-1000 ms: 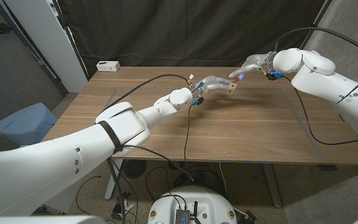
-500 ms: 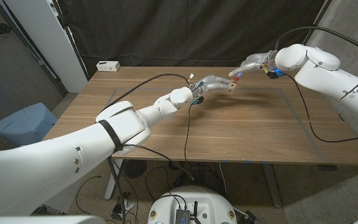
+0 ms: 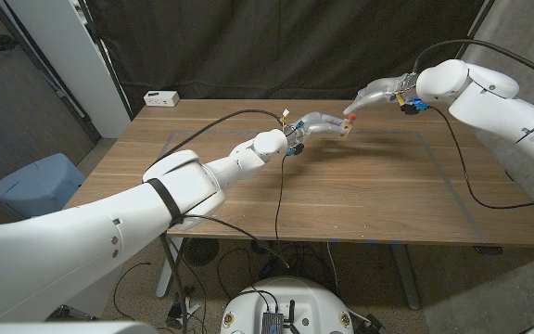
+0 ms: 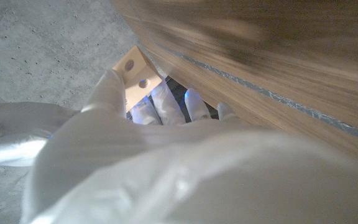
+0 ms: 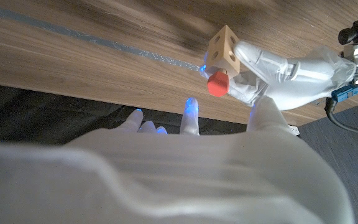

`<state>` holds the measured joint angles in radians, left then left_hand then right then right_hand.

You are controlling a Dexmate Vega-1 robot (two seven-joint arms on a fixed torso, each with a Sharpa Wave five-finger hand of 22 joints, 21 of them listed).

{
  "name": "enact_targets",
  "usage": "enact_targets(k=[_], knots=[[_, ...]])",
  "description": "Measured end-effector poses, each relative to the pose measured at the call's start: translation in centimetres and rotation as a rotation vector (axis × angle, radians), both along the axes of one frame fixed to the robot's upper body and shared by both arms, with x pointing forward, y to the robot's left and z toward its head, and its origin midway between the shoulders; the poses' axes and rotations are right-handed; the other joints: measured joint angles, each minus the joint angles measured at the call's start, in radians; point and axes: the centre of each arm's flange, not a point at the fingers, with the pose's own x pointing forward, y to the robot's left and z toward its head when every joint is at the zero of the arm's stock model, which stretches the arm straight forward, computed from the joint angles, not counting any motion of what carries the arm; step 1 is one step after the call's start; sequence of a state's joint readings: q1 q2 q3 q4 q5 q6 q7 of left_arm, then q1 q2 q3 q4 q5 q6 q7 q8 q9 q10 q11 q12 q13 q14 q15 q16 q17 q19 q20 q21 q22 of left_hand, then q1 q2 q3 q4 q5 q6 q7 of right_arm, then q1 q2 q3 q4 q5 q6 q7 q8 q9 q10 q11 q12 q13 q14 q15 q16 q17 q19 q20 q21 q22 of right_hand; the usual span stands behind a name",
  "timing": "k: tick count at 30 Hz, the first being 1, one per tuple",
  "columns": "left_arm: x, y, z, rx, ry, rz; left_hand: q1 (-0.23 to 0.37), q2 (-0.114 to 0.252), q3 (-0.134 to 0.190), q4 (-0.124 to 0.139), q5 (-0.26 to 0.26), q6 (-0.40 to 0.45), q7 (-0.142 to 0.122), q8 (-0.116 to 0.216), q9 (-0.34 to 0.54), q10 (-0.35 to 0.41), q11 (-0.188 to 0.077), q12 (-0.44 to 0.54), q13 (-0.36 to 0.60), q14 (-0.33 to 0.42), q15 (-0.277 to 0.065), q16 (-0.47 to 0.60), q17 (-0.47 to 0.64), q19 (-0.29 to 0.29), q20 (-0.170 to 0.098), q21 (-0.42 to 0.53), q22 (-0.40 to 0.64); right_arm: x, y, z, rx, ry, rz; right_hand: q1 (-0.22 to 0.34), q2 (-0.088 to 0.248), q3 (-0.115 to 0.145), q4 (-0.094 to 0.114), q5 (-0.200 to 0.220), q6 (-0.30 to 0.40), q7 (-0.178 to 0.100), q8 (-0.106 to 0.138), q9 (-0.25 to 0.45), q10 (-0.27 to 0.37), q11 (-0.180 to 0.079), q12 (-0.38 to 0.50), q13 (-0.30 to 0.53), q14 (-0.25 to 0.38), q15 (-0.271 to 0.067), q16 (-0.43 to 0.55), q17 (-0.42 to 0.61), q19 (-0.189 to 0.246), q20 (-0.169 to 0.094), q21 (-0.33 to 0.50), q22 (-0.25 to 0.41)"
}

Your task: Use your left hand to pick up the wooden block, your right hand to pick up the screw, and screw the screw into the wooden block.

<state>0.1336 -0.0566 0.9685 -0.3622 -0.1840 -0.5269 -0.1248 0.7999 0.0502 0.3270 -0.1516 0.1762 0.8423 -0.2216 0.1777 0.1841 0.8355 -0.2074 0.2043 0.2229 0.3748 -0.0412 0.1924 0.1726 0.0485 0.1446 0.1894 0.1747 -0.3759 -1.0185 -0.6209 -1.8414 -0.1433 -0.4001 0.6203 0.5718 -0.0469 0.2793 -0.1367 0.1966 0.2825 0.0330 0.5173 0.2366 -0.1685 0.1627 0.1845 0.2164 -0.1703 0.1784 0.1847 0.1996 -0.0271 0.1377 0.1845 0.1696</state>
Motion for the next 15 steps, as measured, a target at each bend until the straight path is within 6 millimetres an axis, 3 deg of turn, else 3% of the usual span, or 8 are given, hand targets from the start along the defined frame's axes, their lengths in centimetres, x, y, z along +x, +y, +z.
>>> enact_targets(k=[12,15], knots=[[0.02,0.05,0.02,-0.002,0.000,0.001,0.000,0.000,-0.001,-0.001,0.000,0.000,0.000,0.000,0.000,0.000,0.000,0.000,0.000,0.000,0.000,0.000,0.000,0.000,0.000,0.000,0.000,0.11,-0.36,0.06,-0.003,0.006,0.003,0.095,0.017,0.039,-0.039,0.000,0.037,-0.051,0.005,0.000,-0.005,-0.006,0.011,0.000,-0.002,-0.002,0.005,0.000,0.015,-0.007,0.005,0.000],[0.03,0.08,0.03,-0.003,0.000,0.001,0.000,0.000,0.001,0.001,0.000,0.000,0.000,0.000,0.000,0.000,0.000,0.000,0.000,0.000,0.000,0.000,0.000,0.000,0.000,0.000,0.000,0.16,-0.34,-0.04,-0.007,0.006,0.001,0.125,0.016,0.050,-0.044,0.000,0.048,-0.062,0.012,0.000,-0.003,-0.019,0.012,0.000,-0.001,-0.013,0.013,0.000,0.022,-0.015,0.005,0.000]])
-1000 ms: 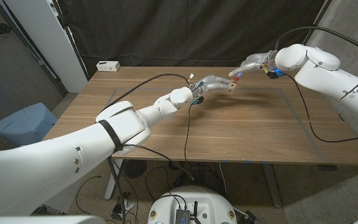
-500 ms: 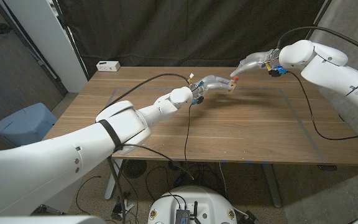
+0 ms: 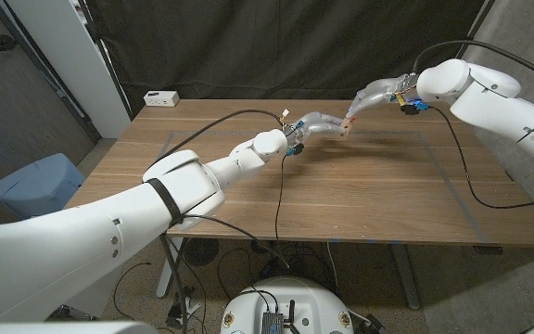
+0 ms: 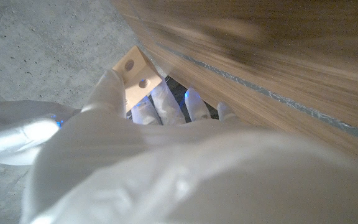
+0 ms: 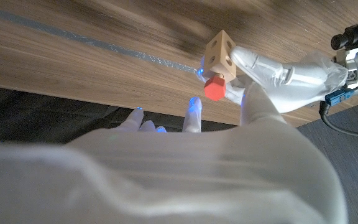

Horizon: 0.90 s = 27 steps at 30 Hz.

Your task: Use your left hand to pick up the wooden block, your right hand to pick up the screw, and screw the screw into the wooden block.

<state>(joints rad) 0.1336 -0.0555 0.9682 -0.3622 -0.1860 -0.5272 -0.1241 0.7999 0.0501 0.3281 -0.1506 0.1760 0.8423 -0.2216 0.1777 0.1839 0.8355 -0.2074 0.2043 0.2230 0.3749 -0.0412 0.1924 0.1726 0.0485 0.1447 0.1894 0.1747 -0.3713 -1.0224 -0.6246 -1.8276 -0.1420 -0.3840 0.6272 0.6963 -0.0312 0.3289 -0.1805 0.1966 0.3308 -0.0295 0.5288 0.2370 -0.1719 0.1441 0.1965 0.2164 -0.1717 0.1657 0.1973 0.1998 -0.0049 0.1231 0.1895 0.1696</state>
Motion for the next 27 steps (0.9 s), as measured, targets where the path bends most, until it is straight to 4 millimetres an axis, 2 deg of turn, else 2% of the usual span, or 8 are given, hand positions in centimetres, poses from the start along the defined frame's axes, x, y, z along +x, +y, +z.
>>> enact_targets(k=[3,6,8,16,27], knots=[[0.00,0.02,0.01,0.000,0.000,0.000,0.000,0.000,0.000,0.000,0.000,0.000,0.000,0.000,0.000,0.000,0.000,0.000,0.000,0.000,0.000,0.000,0.000,0.000,0.000,0.000,0.000,0.03,0.07,-0.10,-0.007,-0.001,-0.002,0.022,-0.003,0.008,-0.003,0.000,0.012,-0.012,0.008,0.003,0.000,0.000,0.000,0.000,0.000,-0.011,0.000,0.000,0.005,0.000,0.000,0.000],[0.00,0.03,0.02,-0.001,0.000,-0.001,0.000,0.000,0.000,0.000,0.000,0.000,0.000,0.000,0.000,0.000,0.000,0.000,0.000,0.000,0.000,0.000,0.000,0.000,0.000,0.000,0.000,0.05,0.11,-0.14,-0.011,-0.004,-0.006,0.045,-0.003,0.016,-0.004,0.000,0.027,-0.017,0.017,0.003,0.000,-0.010,0.007,0.000,0.000,-0.011,0.000,0.000,0.011,0.000,0.004,0.000],[0.00,0.04,0.02,-0.001,0.000,-0.001,0.000,0.000,0.000,0.000,-0.003,0.000,0.000,0.000,-0.001,0.000,0.000,0.000,0.000,0.000,0.000,0.000,0.000,0.000,0.000,0.000,0.000,0.06,0.17,-0.14,-0.013,-0.007,-0.008,0.069,0.000,0.024,-0.006,0.008,0.036,-0.017,0.021,0.003,0.000,-0.010,0.010,0.000,0.000,-0.018,0.002,0.000,0.020,-0.009,0.008,0.000],[0.01,0.08,0.00,0.000,0.002,-0.002,0.000,0.000,0.000,0.000,-0.004,0.000,0.000,0.000,0.000,0.000,0.000,0.000,0.000,0.000,0.000,0.000,0.000,0.000,0.000,0.000,0.000,0.09,0.44,-0.29,-0.017,-0.026,-0.015,0.142,-0.013,0.047,-0.005,0.015,0.099,-0.038,0.058,0.012,0.002,-0.034,0.019,0.000,-0.001,-0.033,0.008,-0.002,0.048,-0.016,0.008,0.000],[0.02,0.11,-0.03,0.001,0.003,-0.003,0.000,0.000,0.000,0.000,-0.005,0.000,0.000,0.000,0.000,0.000,0.000,0.000,0.000,0.000,0.000,0.000,0.000,0.000,0.000,0.000,0.000,0.18,0.62,-0.55,-0.019,-0.063,-0.035,0.190,-0.030,0.055,0.003,0.015,0.192,-0.055,0.111,0.025,0.042,-0.059,0.031,0.000,0.003,-0.054,0.014,-0.005,0.072,-0.021,0.008,0.000]])
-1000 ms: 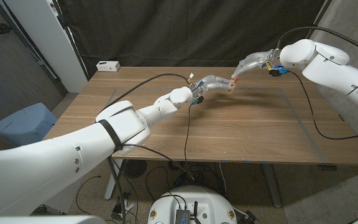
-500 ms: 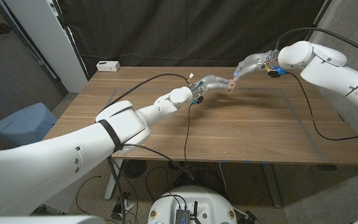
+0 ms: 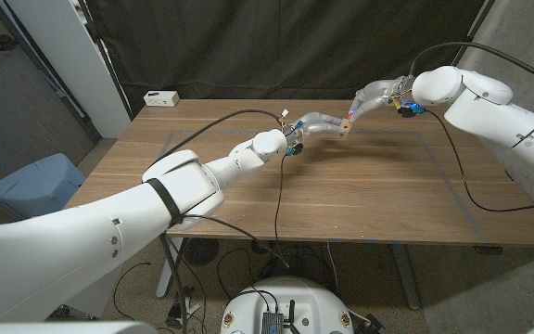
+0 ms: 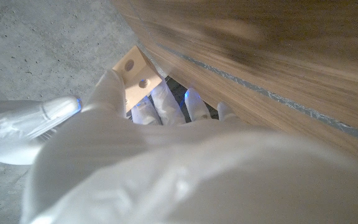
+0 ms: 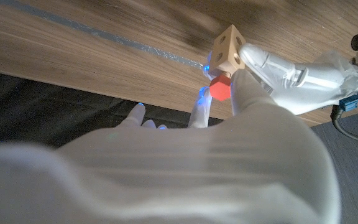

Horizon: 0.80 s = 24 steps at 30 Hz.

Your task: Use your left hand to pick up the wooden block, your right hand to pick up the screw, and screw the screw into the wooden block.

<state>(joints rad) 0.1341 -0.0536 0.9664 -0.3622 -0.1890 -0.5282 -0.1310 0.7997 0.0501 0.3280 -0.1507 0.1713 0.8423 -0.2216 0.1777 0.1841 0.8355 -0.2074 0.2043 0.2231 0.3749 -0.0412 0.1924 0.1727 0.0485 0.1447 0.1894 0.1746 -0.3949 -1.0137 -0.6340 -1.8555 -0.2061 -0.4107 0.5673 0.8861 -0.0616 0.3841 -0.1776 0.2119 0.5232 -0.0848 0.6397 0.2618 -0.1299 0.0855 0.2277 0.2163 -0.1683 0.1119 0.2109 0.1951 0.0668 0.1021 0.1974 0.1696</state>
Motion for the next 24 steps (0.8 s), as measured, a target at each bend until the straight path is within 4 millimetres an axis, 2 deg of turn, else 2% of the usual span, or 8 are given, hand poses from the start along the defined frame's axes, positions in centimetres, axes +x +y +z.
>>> enact_targets(k=[8,15,20,24], knots=[[0.00,0.02,-0.01,0.001,0.001,-0.001,0.000,0.000,-0.001,-0.001,0.003,0.000,0.000,0.000,0.000,0.000,0.000,0.000,0.000,0.000,0.000,0.000,0.000,0.000,0.000,0.000,0.000,0.00,0.10,-0.19,-0.001,-0.021,-0.010,0.011,0.000,0.001,0.001,0.000,0.060,-0.010,0.037,0.010,0.032,-0.010,0.009,0.000,0.013,-0.012,0.004,0.000,0.019,-0.002,0.000,0.000],[0.00,0.01,-0.02,0.001,0.001,-0.001,-0.001,0.001,-0.001,-0.001,0.003,0.000,0.000,0.000,0.000,0.000,0.000,0.000,0.000,0.000,0.000,0.000,0.000,0.000,0.000,0.000,0.000,-0.06,0.15,-0.21,-0.002,-0.034,-0.015,0.020,0.001,0.001,0.001,0.000,0.081,-0.021,0.053,0.015,0.052,-0.016,0.010,0.000,0.029,-0.017,0.008,0.000,0.025,-0.007,0.000,0.000],[-0.01,-0.01,-0.03,0.003,0.001,-0.002,-0.002,0.002,-0.001,-0.001,0.003,0.000,0.000,0.000,0.000,0.000,0.000,0.000,0.000,0.000,0.000,0.000,0.000,0.000,0.000,0.000,0.000,-0.06,0.22,-0.24,-0.002,-0.041,-0.018,0.024,0.006,0.001,0.010,0.000,0.095,-0.025,0.061,0.020,0.060,-0.023,0.014,0.000,0.037,-0.014,0.008,0.000,0.030,-0.002,0.004,0.000],[-0.02,-0.03,-0.03,0.004,0.000,-0.002,-0.002,0.002,-0.002,-0.002,0.003,0.000,0.000,0.000,-0.001,0.000,0.000,0.000,0.000,0.000,0.000,0.000,0.000,0.000,0.000,0.000,0.000,-0.03,0.25,-0.26,-0.001,-0.047,-0.021,0.025,0.006,0.001,0.010,0.000,0.113,-0.031,0.075,0.026,0.082,-0.032,0.020,0.000,0.051,-0.017,0.011,0.000,0.041,-0.006,0.007,0.000]])
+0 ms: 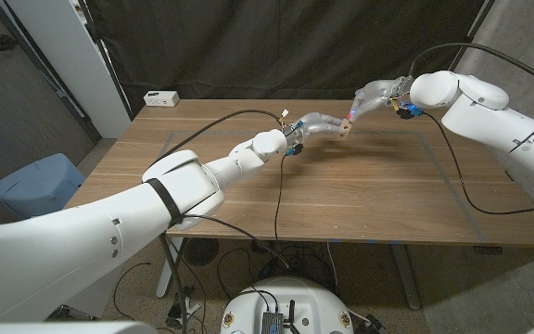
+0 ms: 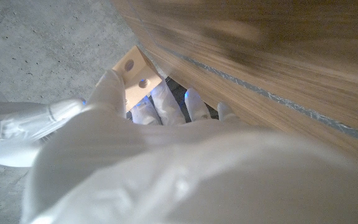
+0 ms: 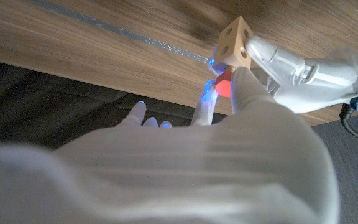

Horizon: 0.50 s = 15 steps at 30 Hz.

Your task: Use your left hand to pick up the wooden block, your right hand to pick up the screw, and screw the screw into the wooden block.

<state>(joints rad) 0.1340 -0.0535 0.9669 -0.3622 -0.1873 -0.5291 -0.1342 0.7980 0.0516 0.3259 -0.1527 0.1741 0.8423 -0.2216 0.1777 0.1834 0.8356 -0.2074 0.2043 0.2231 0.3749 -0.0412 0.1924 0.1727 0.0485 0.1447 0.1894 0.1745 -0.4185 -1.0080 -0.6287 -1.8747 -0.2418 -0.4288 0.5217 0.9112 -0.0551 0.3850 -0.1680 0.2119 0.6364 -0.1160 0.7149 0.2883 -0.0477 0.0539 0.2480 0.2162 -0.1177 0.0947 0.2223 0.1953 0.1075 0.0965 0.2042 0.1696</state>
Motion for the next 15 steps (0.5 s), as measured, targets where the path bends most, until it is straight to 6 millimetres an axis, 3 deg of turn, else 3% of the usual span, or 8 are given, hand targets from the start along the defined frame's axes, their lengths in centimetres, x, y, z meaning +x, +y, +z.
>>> enact_targets(k=[15], knots=[[-0.06,-0.07,0.02,0.001,-0.003,-0.003,-0.003,0.003,0.002,0.002,-0.001,0.000,0.000,0.000,0.001,0.000,0.000,0.000,0.000,0.000,0.000,0.000,0.000,0.000,0.000,0.000,0.000,-0.01,-0.11,-0.01,-0.001,-0.019,-0.024,-0.004,-0.004,-0.017,0.017,0.000,0.065,-0.004,0.053,0.021,0.070,-0.005,0.011,-0.003,0.035,-0.016,0.011,0.003,0.022,-0.007,0.000,0.000]])
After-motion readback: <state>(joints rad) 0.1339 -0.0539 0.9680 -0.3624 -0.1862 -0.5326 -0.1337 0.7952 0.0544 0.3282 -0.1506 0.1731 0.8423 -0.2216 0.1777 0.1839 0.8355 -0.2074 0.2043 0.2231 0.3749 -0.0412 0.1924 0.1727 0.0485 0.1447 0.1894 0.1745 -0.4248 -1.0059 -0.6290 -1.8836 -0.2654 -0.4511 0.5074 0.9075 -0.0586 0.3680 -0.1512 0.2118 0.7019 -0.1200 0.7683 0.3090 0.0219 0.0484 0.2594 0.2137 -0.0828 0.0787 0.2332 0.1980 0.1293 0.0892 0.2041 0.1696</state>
